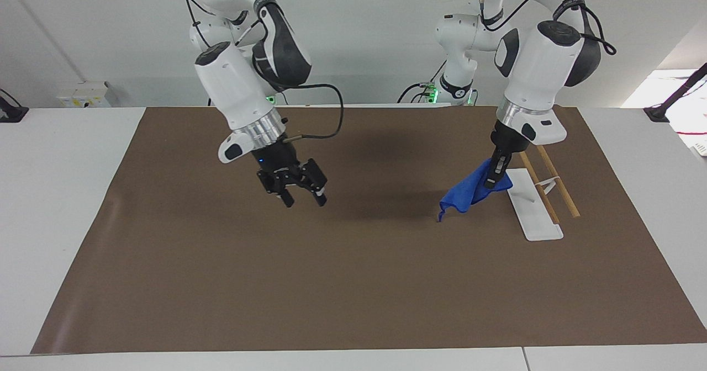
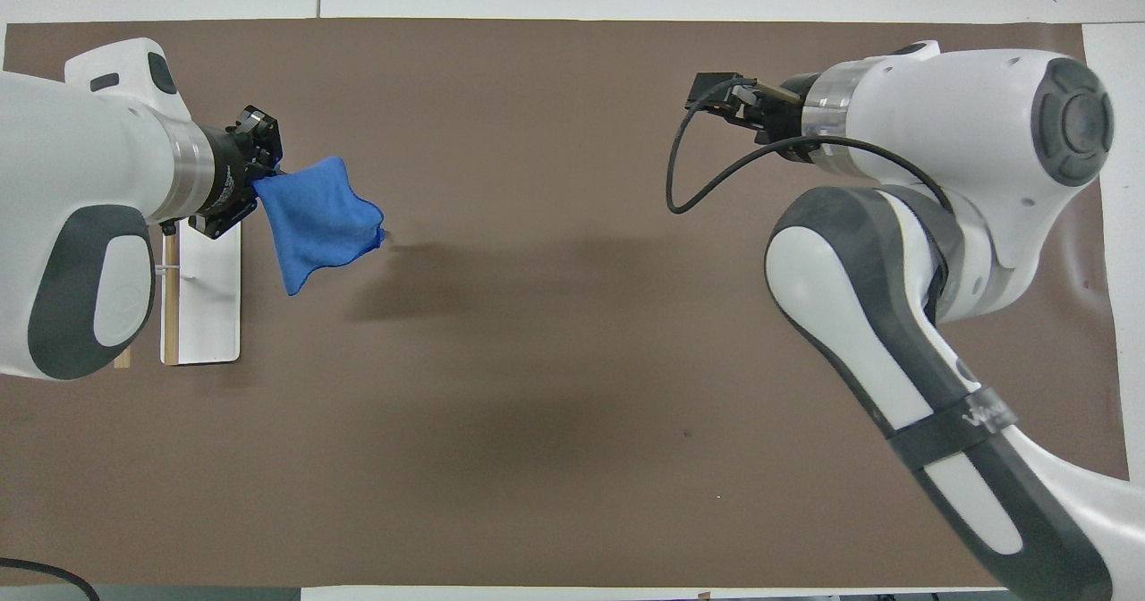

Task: Right arm passes towel to left arm to hang
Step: 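Carry the towel with the left gripper while the right gripper withdraws, then drape the towel over the rack bar and open the left gripper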

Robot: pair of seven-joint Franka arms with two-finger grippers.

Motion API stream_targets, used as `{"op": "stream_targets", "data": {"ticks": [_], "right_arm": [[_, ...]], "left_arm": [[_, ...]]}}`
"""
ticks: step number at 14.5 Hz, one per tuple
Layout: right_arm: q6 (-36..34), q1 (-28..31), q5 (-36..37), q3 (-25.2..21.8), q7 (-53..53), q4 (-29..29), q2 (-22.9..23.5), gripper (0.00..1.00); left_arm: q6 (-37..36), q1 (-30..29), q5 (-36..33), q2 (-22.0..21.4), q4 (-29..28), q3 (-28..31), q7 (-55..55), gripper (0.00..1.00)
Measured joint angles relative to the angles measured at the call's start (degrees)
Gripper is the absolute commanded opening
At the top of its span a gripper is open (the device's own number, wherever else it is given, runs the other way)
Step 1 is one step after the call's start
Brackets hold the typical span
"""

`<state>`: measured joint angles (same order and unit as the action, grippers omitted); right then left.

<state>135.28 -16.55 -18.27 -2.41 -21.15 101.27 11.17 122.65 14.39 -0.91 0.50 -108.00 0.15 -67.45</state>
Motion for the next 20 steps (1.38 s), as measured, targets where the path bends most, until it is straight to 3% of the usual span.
{"op": "stream_targets", "data": {"ticks": [5, 11, 17, 20], "right_arm": [[-15.9, 5.8, 13.7, -0.2, 6.5, -0.8, -3.2, 1.0], [-31.6, 11.1, 19.8, -0.3, 14.5, -2.6, -9.1, 1.0], [-47.7, 15.2, 20.9, -0.5, 16.9, -13.3, -9.1, 1.0], [-51.5, 15.2, 20.9, -0.5, 16.9, -15.6, -9.8, 1.0]], "left_arm": [[-0.1, -4.5, -1.4, -4.3, -5.1, 0.1, 8.7, 0.0], [4.0, -12.6, -1.5, -4.9, -6.7, 0.2, 11.7, 0.0], [14.4, -19.8, -1.5, -4.7, -9.5, 0.3, 11.9, 0.0], [17.1, -21.8, -0.9, -4.4, -10.3, 0.3, 11.8, 0.0]]}}
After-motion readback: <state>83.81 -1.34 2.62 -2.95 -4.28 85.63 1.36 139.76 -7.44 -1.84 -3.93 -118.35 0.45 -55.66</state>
